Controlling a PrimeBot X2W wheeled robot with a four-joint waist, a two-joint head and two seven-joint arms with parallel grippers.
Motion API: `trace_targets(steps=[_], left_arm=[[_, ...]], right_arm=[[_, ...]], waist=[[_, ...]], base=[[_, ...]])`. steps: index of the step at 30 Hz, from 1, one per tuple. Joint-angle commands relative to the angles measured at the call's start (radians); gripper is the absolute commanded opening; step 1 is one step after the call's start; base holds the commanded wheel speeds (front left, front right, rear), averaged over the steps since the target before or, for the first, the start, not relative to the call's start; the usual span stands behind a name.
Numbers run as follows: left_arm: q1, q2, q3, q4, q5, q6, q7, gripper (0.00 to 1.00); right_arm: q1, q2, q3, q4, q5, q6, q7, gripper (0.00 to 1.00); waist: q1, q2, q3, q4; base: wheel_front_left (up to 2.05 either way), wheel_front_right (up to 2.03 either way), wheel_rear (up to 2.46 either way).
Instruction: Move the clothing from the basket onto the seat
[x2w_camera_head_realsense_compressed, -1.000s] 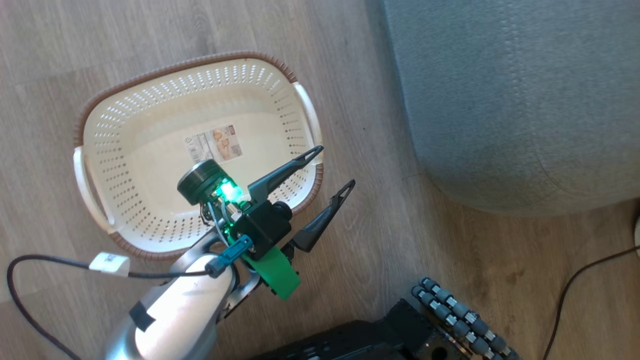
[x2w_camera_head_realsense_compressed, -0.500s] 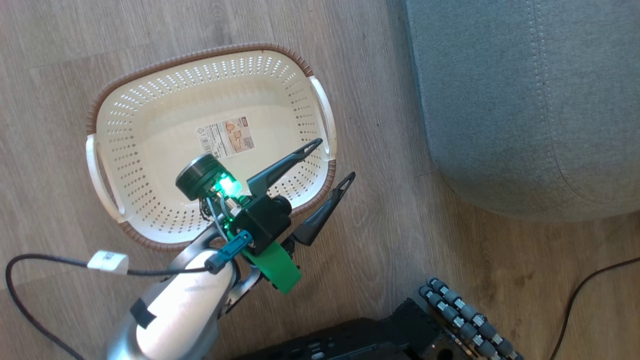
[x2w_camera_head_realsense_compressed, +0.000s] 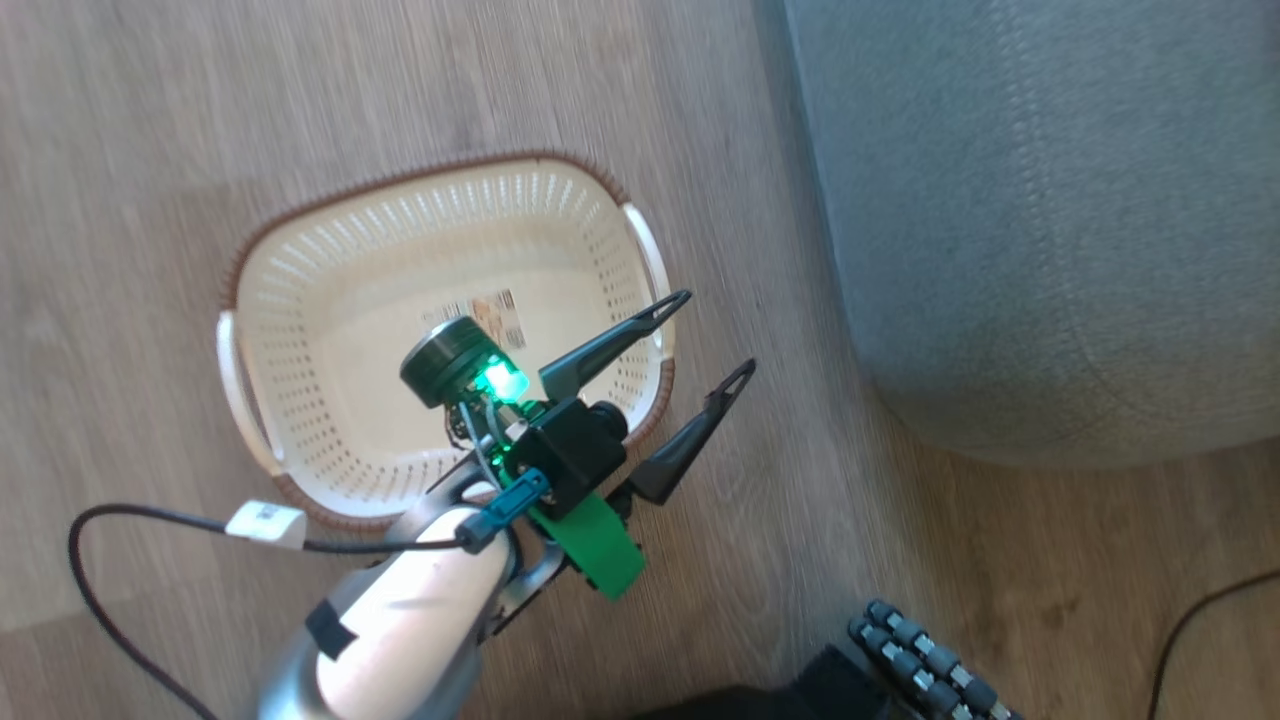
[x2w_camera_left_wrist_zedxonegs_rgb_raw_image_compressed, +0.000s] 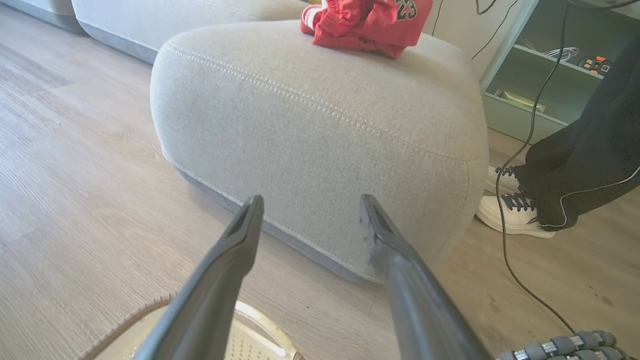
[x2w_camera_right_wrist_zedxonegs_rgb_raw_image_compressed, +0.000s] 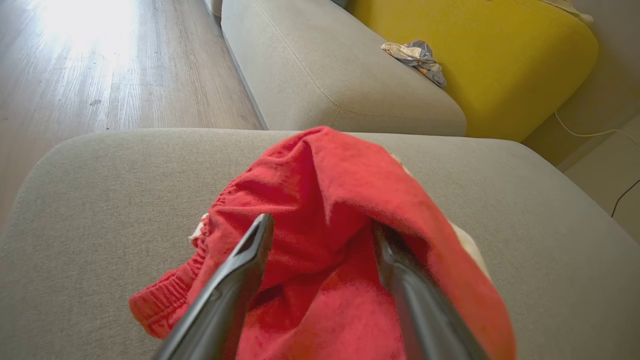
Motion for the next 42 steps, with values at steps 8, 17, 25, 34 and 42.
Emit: trace_targets(steps=[8, 17, 25, 34, 42], left_arm=[[0.031, -0.064, 0.041, -0.022, 0.001, -0.001, -0.005, 1.0], [0.123, -0.107, 0.15, -0.008, -0.069, 0.0, -0.005, 1.0], [0.18, -0.118, 0.292, -0.011, -0.057, 0.009, -0.005, 1.0], [0.259, -0.121, 0.449, -0.031, -0.066, 0.054, -0.005, 1.0], [0.317, -0.121, 0.536, -0.038, -0.061, 0.158, -0.005, 1.0]], right_arm=[[0.066, 0.053, 0.178, -0.046, 0.01, 0.0, 0.006, 1.0], [0.188, 0.042, 0.321, -0.262, 0.176, 0.0, -0.01, 1.0], [0.44, 0.019, 0.326, -0.632, 0.38, 0.0, -0.01, 1.0], [0.716, 0.046, 0.268, -0.886, 0.414, 0.0, -0.011, 1.0], [0.928, 0.136, 0.208, -0.984, 0.429, 0.0, -0.011, 1.0]], waist=[[0.0, 0.0, -0.186, 0.01], [0.0, 0.0, -0.351, 0.037], [0.0, 0.0, -0.465, 0.066], [0.0, 0.0, -0.577, 0.133], [0.0, 0.0, -0.61, 0.182]], base=[[0.0, 0.0, 0.0], [0.0, 0.0, 0.0], [0.0, 0.0, 0.0], [0.0, 0.0, 0.0], [0.0, 0.0, 0.0]])
